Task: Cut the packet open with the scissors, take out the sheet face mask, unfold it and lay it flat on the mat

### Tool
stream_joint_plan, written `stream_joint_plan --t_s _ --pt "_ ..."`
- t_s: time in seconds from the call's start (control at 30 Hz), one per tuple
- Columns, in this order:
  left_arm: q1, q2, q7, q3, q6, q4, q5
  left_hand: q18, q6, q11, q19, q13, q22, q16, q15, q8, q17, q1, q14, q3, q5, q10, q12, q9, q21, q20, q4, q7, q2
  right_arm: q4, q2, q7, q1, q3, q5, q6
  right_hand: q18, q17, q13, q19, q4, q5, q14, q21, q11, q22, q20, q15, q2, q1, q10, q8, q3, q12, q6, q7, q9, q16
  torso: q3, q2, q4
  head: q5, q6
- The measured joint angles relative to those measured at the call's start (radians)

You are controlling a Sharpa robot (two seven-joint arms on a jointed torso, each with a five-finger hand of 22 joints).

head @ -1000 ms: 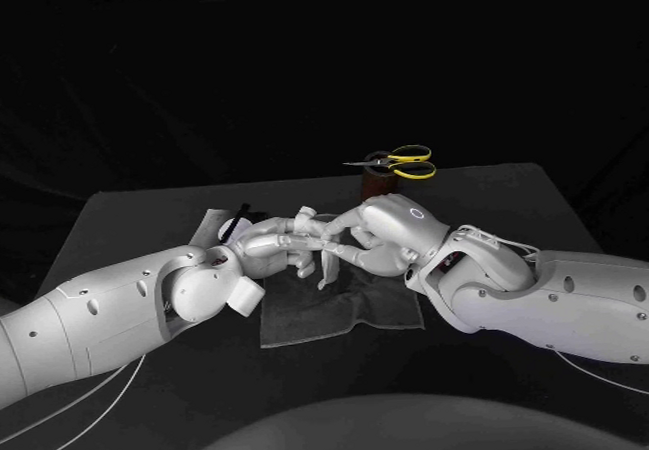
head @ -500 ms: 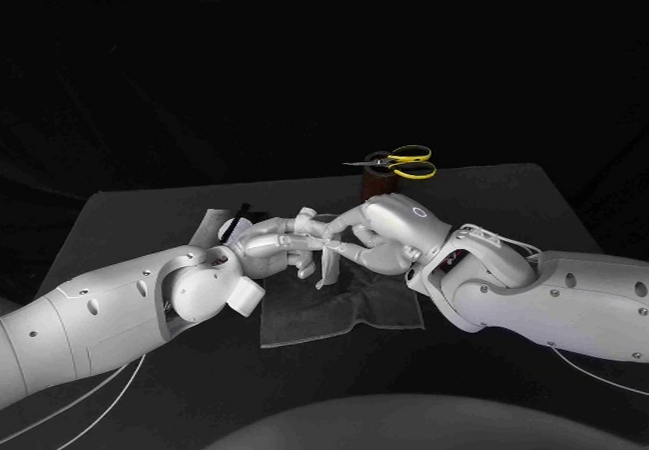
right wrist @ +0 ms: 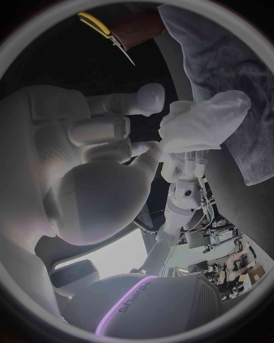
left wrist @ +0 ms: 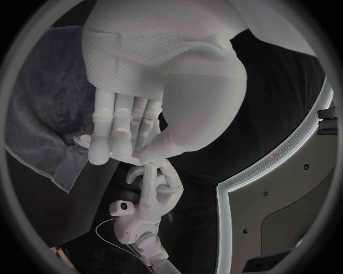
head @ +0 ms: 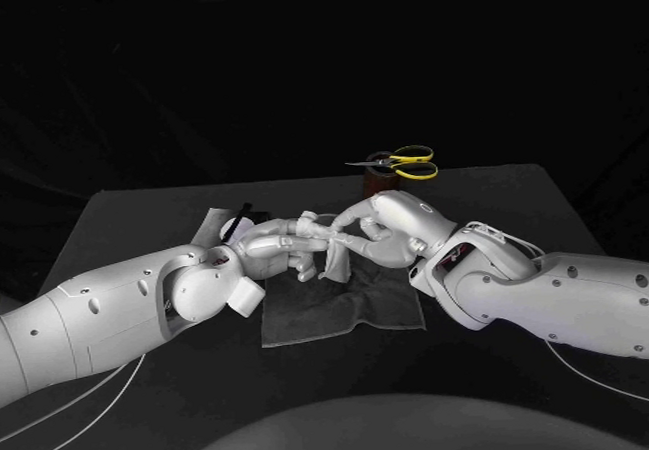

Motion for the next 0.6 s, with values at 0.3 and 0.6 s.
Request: stream_joint_plan --t_s 0.3,0.6 --pt "0.0 -0.011 -0.019 0.0 0.01 -0.001 -0.003 -0.001 0.047 -0.019 0.005 0.039 -0.014 0.011 -0.003 0.036 -0.017 0.007 -0.007 -0.045 0.0 0.064 0.095 0.005 -0.016 -0.005 0.011 -0.002 0.007 -0.002 -0.009 0.017 0.001 0.0 0.065 0.013 -0.006 0.0 0.0 0.0 -0.001 0.0 -0.002 0.0 0.0 0.0 0.0 0.002 0.002 0.002 0.0 0.004 0.001 0.0 0.001 -0.001 0.0 0.0 0.0006 0.0 -0.0004 0.004 0.0" --pt "0.0 -0.024 -0.062 0.0 0.069 -0.017 -0.007 -0.001 0.053 -0.036 0.006 0.092 -0.034 0.011 -0.021 0.044 -0.039 0.038 -0.013 -0.061 0.0 0.049 0.197 -0.001 -0.036 -0.022 -0.014 -0.007 -0.001 -0.001 -0.021 0.028 0.001 0.001 0.082 0.031 -0.006 -0.001 -0.001 0.0 -0.001 -0.002 0.001 0.0 0.0 0.0 0.0 -0.001 0.004 0.004 0.0 0.004 0.006 0.001 0.001 -0.001 0.001 0.0 0.0012 0.0 -0.0009 0.003 0.0"
